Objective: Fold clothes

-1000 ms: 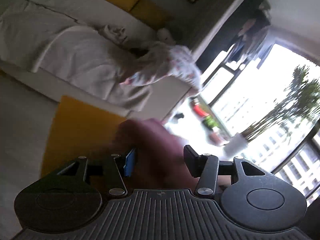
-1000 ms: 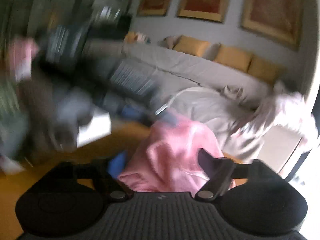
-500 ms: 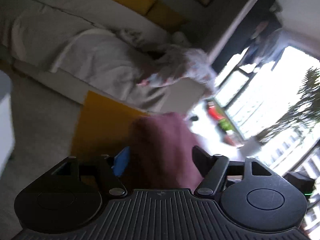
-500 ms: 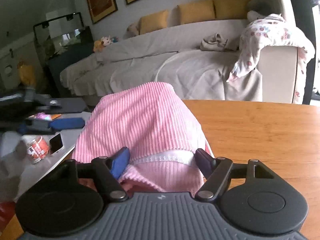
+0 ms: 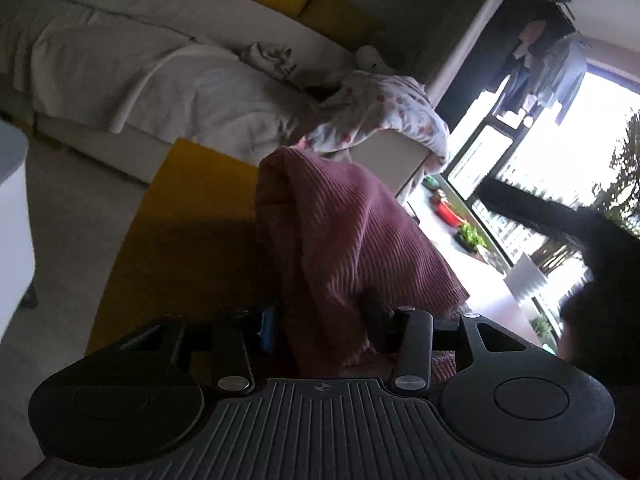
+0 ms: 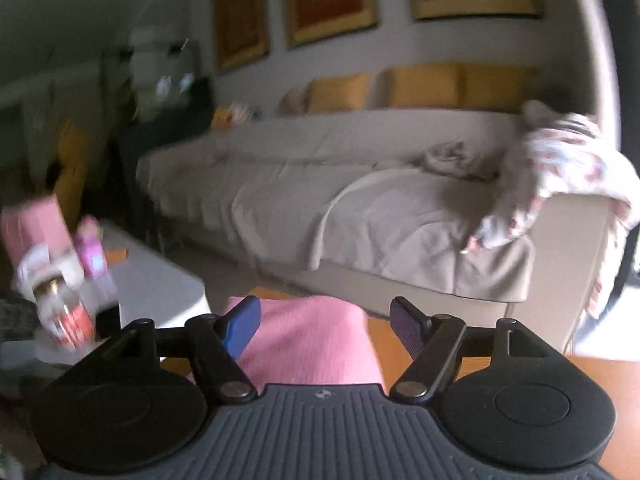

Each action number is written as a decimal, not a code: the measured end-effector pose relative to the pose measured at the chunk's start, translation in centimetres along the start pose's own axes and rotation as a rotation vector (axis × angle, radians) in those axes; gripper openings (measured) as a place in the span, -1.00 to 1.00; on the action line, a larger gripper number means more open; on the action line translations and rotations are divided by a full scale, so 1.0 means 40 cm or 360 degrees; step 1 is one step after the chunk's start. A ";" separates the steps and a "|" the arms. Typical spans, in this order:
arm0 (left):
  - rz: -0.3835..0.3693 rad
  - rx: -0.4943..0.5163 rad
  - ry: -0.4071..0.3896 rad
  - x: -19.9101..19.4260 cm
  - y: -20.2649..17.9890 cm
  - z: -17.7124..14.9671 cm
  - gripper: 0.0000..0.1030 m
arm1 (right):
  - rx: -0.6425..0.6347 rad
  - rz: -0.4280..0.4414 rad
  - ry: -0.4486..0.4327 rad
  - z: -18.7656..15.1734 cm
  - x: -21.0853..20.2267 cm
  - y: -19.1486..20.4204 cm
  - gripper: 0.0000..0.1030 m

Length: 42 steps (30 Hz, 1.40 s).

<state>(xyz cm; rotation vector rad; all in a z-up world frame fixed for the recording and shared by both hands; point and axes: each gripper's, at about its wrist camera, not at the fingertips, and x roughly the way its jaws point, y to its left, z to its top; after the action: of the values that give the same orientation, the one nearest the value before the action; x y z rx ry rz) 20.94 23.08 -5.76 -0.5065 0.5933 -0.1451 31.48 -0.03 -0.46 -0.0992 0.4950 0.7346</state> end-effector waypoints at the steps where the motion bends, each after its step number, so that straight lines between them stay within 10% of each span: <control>1: 0.0004 0.0010 0.0000 0.004 0.000 0.002 0.02 | -0.0018 -0.0010 0.0074 0.007 0.048 0.004 0.41; 4: 0.0014 0.0041 0.0000 0.016 0.001 0.006 0.08 | -0.0047 -0.0101 0.0268 -0.028 0.157 -0.006 0.41; 12: -0.0139 -0.0052 -0.0002 -0.021 -0.008 -0.014 0.09 | 0.0555 0.0106 0.0067 -0.159 -0.037 -0.122 0.68; 16: -0.0131 -0.0030 0.0005 -0.012 -0.020 -0.035 0.07 | 0.0607 0.0186 0.0131 -0.233 -0.054 -0.115 0.10; 20: -0.0106 -0.0024 0.0007 -0.003 -0.017 -0.038 0.08 | 0.0564 0.0161 0.0098 -0.240 -0.038 -0.100 0.12; 28: -0.0069 -0.0005 0.0009 0.012 -0.015 -0.044 0.15 | 0.0634 0.0152 0.0005 -0.262 -0.048 -0.115 0.47; 31: -0.0062 0.0008 0.0000 0.012 -0.015 -0.048 0.22 | 0.0657 0.0148 -0.0112 -0.272 -0.078 -0.117 1.00; 36: -0.0015 0.0018 -0.0049 -0.014 -0.038 -0.076 0.90 | 0.0656 0.0037 -0.0149 -0.284 -0.108 -0.109 1.00; 42: 0.0049 0.0000 -0.0108 -0.062 -0.076 -0.128 1.00 | 0.0601 -0.0144 0.0058 -0.312 -0.141 -0.080 1.00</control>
<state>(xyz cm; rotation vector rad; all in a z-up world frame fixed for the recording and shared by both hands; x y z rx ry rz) 16.04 19.00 -6.68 -0.5003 0.5348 -0.0983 25.06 -9.09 -9.08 0.2169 0.6521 0.5417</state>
